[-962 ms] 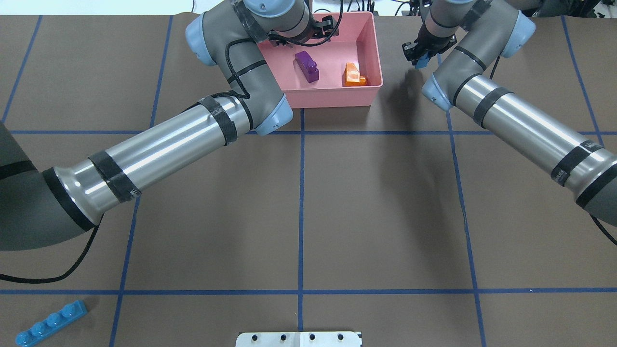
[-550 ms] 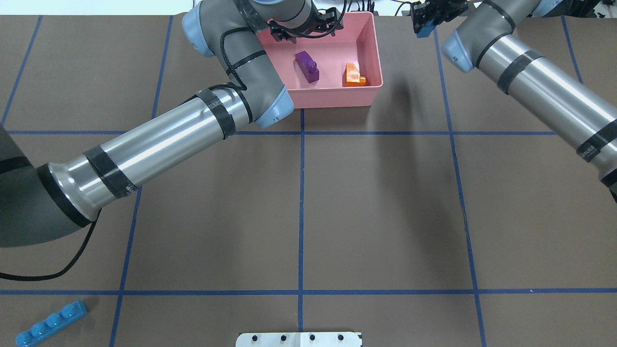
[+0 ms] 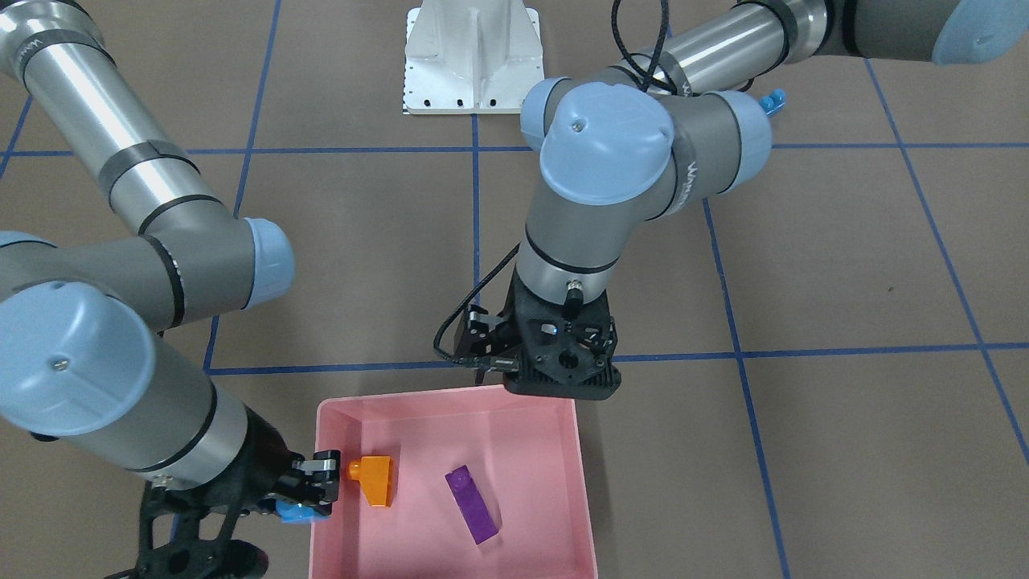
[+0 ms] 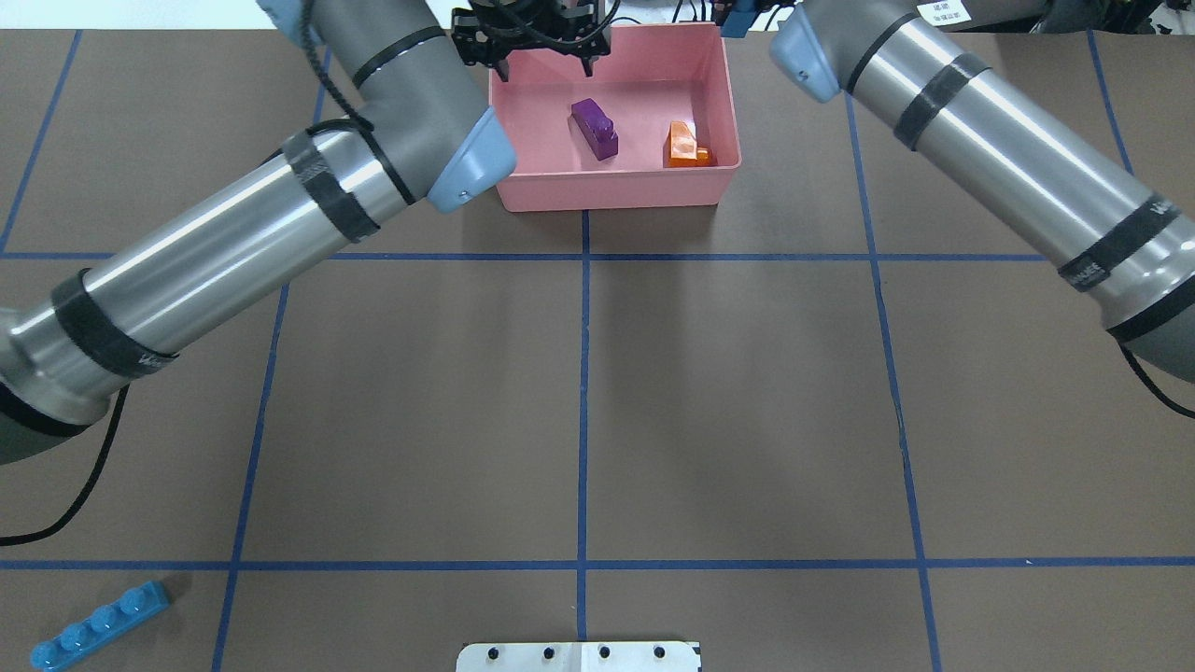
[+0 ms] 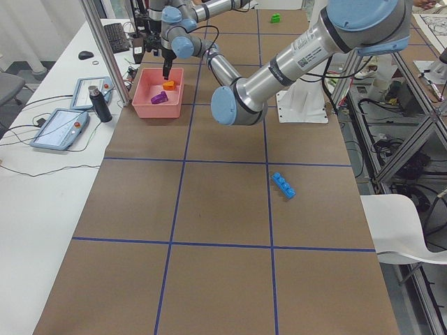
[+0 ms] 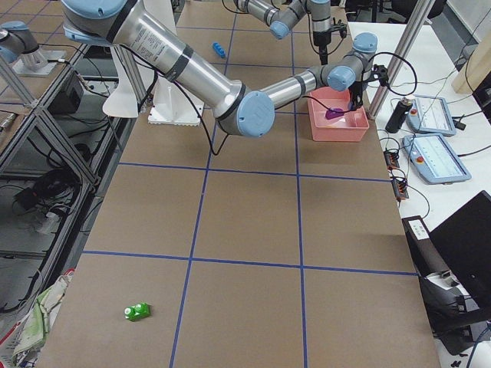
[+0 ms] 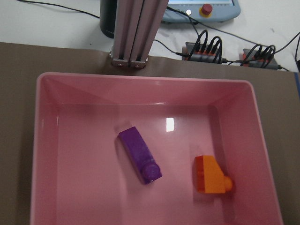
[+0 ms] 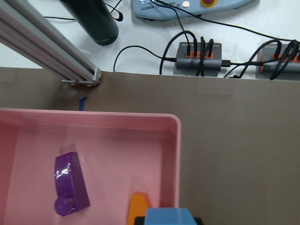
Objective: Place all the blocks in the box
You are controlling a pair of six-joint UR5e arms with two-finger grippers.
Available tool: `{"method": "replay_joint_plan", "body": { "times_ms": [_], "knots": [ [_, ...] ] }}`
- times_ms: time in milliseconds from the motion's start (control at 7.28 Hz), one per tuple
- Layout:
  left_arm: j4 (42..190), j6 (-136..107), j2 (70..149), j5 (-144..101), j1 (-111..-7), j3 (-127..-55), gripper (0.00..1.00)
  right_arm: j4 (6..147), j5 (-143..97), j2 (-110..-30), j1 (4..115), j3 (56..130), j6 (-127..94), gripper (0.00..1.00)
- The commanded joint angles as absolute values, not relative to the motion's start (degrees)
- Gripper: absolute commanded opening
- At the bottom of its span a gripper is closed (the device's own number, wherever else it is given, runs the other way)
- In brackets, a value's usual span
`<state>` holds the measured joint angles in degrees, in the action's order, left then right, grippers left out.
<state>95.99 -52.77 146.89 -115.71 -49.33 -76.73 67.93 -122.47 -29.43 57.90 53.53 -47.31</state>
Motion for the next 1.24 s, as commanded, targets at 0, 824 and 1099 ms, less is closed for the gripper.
{"method": "replay_joint_plan", "body": {
  "times_ms": [0, 824, 1099],
  "knots": [
    [89.2, -40.0, 126.8, -118.5, -49.4, -96.2, 0.96, 62.5, -114.4, -25.8, 53.1, 47.4, -50.5, 0.00],
    [89.5, -27.5, 90.6, -123.3, -40.6, -120.1, 0.98, 59.4, -110.8, -26.0, 50.6, 44.3, -50.6, 0.22],
    [89.6, -27.3, 85.8, -121.0, -33.9, -122.2, 0.99, 59.6, -110.9, -26.1, 50.7, 44.4, -51.5, 1.00]
  ]
}}
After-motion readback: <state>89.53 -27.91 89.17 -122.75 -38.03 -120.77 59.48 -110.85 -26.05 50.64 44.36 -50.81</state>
